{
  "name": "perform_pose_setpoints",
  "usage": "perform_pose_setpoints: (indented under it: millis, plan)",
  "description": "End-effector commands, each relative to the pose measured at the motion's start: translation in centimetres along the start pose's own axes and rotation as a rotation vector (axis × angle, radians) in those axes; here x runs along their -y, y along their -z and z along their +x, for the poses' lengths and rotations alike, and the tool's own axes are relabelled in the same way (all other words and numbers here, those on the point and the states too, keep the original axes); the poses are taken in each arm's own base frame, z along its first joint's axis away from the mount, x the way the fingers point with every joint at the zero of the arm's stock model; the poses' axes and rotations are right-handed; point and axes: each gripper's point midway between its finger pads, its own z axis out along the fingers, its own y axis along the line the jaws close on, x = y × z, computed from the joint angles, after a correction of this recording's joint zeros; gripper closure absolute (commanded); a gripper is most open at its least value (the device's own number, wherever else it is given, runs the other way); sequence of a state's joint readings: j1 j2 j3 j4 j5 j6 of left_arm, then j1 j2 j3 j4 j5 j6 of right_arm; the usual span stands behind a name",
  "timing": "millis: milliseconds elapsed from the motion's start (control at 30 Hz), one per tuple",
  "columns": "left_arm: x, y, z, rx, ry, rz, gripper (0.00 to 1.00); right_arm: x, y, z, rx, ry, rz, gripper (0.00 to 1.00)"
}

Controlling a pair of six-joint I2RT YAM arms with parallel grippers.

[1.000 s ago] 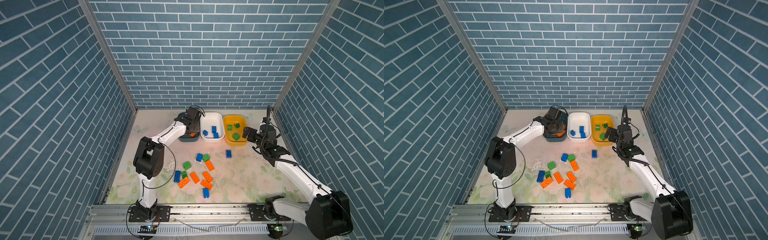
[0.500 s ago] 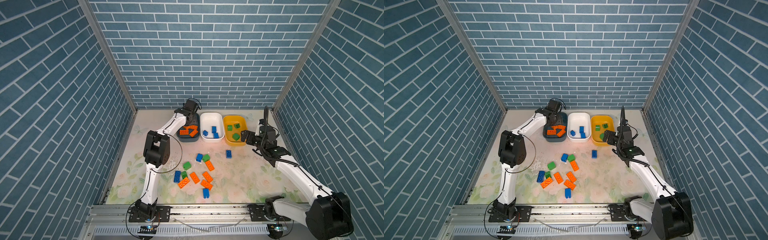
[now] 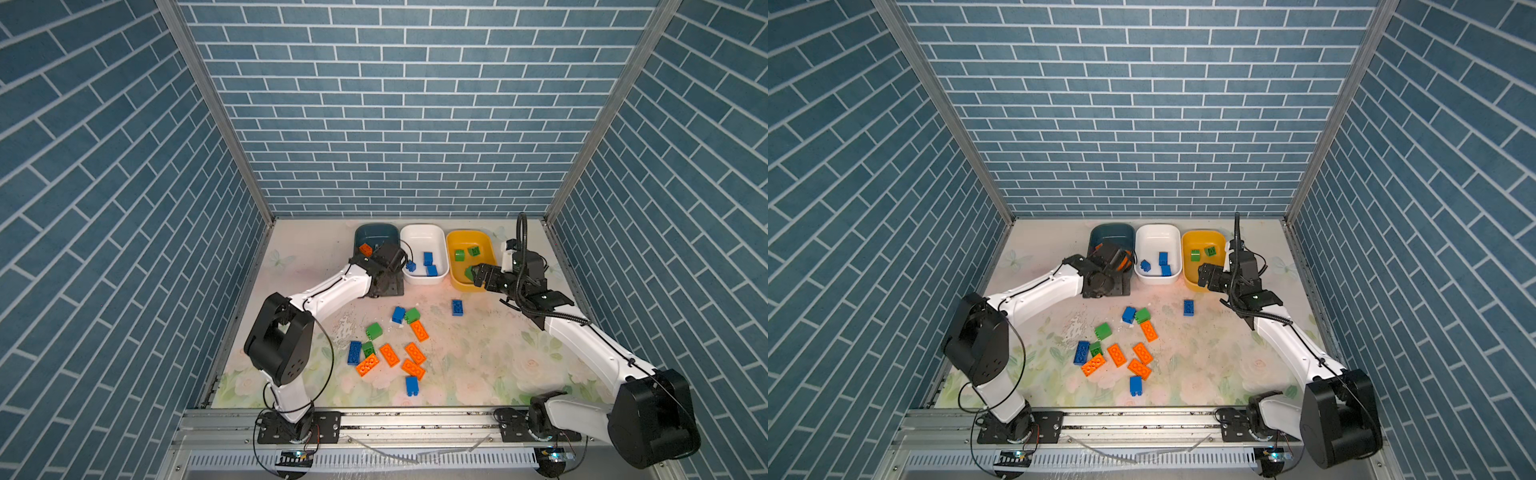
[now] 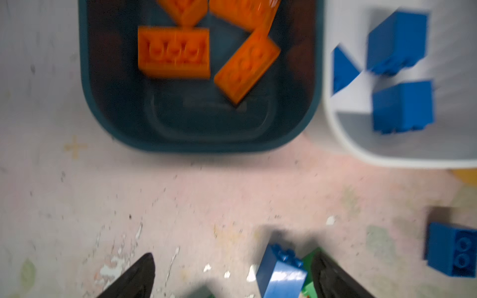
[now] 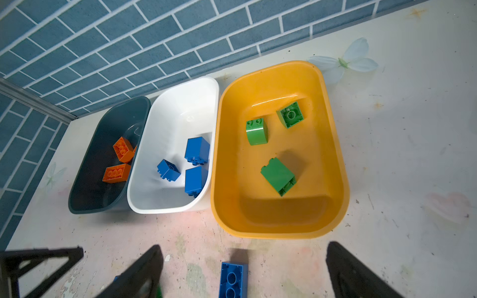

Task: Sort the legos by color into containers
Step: 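Open the left gripper to drop the orange brick into the teal tub, then lower the right gripper onto a green brick near the left gripper and grasp it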

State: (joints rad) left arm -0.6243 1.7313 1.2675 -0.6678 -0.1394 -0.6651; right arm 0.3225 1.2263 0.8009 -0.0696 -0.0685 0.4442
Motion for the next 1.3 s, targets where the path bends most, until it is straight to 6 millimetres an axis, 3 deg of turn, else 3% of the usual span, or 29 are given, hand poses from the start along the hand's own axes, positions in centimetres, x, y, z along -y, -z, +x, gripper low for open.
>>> perform_pose_setpoints:
  millis: [0,133,300,400,600,767,900,1067,1267]
  plan:
    - [-1.5,-1.0,5.6,-0.142,0.133,-0.048,0.05,-1.1,-0.5,-0.4,0.008,0.041,-0.034,0.02]
    - [-1.9,-1.8,8.7,-0.178,0.223,-0.027,0.08,-1.7,-0.9,-0.2,0.000,0.050,-0.045,0.02]
    - [-2.4,-2.3,9.7,-0.196,0.235,-0.040,0.12,-2.2,-1.3,0.2,-0.010,0.072,-0.056,0.02]
    - [-1.7,-2.4,9.4,-0.195,0.221,-0.010,0.12,-4.2,-1.7,1.3,-0.051,0.129,-0.142,0.02]
    - [-1.1,-1.6,8.1,-0.142,0.201,0.014,0.06,-10.8,-3.2,7.6,-0.195,0.421,-0.388,0.05]
    - [-1.8,-1.1,7.6,-0.111,0.202,-0.004,0.04,-13.5,-5.3,11.8,-0.327,0.524,-0.426,0.05]
    - [-2.5,-0.7,7.5,-0.091,0.205,-0.028,0.03,-15.7,-6.9,14.7,-0.384,0.566,-0.456,0.14]
    - [-3.2,-0.3,7.1,-0.071,0.206,-0.056,0.02,-16.9,-8.3,17.3,-0.433,0.628,-0.442,0.15]
    - [-3.0,-0.2,7.1,-0.069,0.199,-0.047,0.01,-16.4,-9.4,18.8,-0.443,0.694,-0.389,0.19]
